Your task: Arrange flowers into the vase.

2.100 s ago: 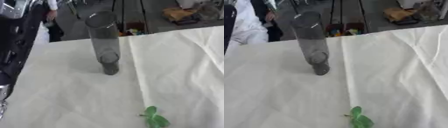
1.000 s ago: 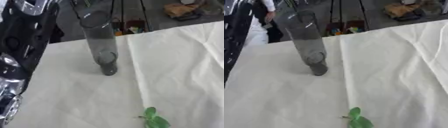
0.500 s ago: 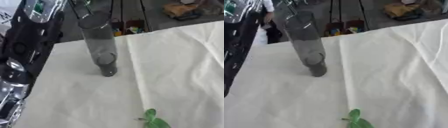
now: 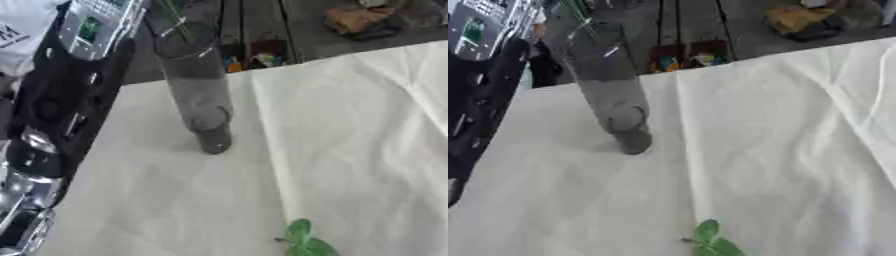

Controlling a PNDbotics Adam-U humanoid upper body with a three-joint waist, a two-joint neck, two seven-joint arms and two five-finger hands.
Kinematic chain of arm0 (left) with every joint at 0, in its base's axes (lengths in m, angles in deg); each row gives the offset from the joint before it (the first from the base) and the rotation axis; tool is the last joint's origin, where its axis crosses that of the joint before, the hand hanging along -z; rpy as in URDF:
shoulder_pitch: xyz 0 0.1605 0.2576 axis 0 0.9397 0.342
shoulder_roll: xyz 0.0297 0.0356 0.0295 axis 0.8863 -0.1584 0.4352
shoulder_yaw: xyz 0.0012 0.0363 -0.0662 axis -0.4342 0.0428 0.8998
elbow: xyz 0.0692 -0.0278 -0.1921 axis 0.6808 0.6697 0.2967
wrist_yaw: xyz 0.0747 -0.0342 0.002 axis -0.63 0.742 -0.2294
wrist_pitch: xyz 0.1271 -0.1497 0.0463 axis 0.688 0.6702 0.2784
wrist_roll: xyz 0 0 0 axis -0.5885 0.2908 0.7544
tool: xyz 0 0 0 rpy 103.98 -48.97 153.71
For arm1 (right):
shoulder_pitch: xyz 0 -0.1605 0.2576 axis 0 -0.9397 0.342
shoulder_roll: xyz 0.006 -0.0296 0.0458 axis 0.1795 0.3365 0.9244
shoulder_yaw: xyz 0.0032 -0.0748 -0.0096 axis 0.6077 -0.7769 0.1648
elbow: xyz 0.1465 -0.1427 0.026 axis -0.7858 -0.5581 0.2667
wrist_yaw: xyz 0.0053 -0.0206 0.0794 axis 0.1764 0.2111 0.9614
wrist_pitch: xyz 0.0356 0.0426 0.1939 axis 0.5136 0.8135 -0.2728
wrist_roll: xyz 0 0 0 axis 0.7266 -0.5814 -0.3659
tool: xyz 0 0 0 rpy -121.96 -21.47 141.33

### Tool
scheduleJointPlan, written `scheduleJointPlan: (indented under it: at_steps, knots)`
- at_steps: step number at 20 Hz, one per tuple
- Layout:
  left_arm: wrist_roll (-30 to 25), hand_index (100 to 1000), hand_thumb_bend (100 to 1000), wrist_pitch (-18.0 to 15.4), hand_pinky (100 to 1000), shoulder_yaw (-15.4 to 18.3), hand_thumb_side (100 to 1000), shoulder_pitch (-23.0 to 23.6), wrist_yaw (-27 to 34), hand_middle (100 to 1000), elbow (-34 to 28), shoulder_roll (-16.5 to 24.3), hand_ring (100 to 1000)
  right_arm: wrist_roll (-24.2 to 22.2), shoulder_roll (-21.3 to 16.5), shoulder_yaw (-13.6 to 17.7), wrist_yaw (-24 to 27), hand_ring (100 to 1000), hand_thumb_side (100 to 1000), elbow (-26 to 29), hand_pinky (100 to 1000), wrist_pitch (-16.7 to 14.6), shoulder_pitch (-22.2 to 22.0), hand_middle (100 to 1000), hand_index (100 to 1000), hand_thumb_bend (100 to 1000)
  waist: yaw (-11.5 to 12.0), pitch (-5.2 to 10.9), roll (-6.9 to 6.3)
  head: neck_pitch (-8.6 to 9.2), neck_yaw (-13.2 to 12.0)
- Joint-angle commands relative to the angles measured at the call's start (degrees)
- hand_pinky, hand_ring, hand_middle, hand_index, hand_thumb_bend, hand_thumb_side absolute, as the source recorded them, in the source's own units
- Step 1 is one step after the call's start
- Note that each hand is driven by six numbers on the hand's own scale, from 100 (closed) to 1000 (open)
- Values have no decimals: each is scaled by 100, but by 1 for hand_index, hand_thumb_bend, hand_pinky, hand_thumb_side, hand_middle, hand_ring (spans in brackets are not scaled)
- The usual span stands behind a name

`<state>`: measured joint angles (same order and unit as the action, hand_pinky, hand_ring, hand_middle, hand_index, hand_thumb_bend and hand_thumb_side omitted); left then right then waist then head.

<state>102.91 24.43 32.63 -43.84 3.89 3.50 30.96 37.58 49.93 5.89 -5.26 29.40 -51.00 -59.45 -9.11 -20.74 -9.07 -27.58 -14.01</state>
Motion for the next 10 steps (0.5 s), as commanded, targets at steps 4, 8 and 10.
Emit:
scheduleJointPlan:
  at_steps: [4,8,10]
  knots:
    - [-1,100,306,-38,100,-21,577,-4,-8,100,-53,28,100,22,-118,66,38,841,1000,102,771,21,90,534,824,100,-13,96,42,74,2]
    - [-1,100,303,-18,100,-83,582,66,15,100,-87,-6,100,39,-110,77,41,842,1000,102,771,33,92,534,824,100,-4,98,45,65,15]
    - [-1,100,296,4,100,-128,590,102,21,100,-96,-17,100,51,-107,83,41,842,1000,102,771,39,90,535,824,100,9,102,50,50,21]
